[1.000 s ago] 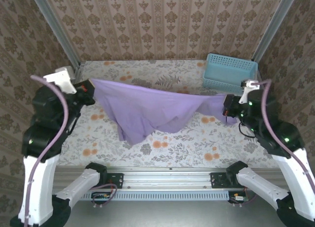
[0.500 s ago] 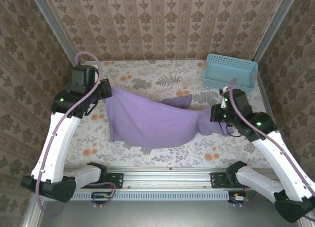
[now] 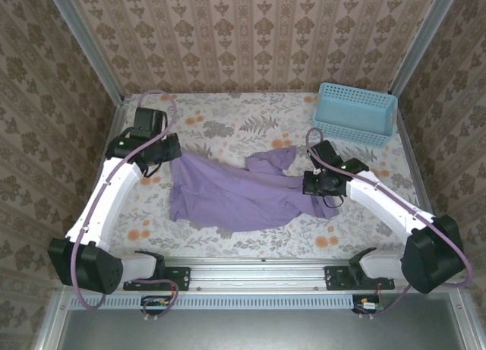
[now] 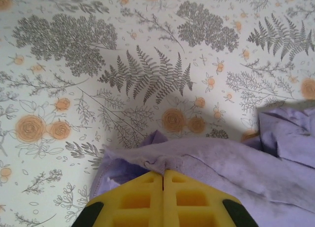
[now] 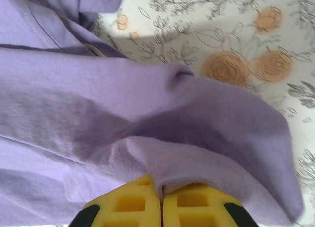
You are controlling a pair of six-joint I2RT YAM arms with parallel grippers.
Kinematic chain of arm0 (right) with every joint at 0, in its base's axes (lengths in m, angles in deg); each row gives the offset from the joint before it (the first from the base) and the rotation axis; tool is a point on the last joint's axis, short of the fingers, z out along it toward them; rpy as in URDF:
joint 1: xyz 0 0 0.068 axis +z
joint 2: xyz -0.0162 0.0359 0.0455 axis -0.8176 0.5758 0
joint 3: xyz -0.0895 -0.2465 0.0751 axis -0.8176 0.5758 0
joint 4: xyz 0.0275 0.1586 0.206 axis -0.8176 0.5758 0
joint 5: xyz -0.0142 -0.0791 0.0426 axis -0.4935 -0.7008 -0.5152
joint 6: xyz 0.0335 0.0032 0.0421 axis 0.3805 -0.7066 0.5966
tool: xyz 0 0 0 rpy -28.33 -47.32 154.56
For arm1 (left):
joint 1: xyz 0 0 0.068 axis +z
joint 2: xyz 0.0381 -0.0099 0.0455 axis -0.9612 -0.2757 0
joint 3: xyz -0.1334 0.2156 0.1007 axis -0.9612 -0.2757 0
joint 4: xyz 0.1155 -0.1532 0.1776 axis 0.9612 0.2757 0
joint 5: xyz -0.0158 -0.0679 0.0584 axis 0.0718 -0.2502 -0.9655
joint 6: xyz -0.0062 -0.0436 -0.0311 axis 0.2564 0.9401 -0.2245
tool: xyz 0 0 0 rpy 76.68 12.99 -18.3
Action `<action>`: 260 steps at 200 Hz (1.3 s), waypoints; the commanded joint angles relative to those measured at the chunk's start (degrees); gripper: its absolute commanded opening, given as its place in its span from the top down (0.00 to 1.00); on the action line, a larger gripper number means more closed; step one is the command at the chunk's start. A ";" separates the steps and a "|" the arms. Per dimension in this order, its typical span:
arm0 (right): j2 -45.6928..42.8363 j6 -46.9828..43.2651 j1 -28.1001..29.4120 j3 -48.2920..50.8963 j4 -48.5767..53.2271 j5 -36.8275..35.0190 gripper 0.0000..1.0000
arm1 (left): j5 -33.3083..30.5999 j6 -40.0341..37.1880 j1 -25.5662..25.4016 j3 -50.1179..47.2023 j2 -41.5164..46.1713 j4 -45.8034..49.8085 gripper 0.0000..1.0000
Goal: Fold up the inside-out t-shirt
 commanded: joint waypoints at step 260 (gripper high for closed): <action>-1.04 16.59 -0.83 10.43 7.87 -25.32 0.61 | -0.08 7.42 19.17 -15.24 7.10 -7.26 1.00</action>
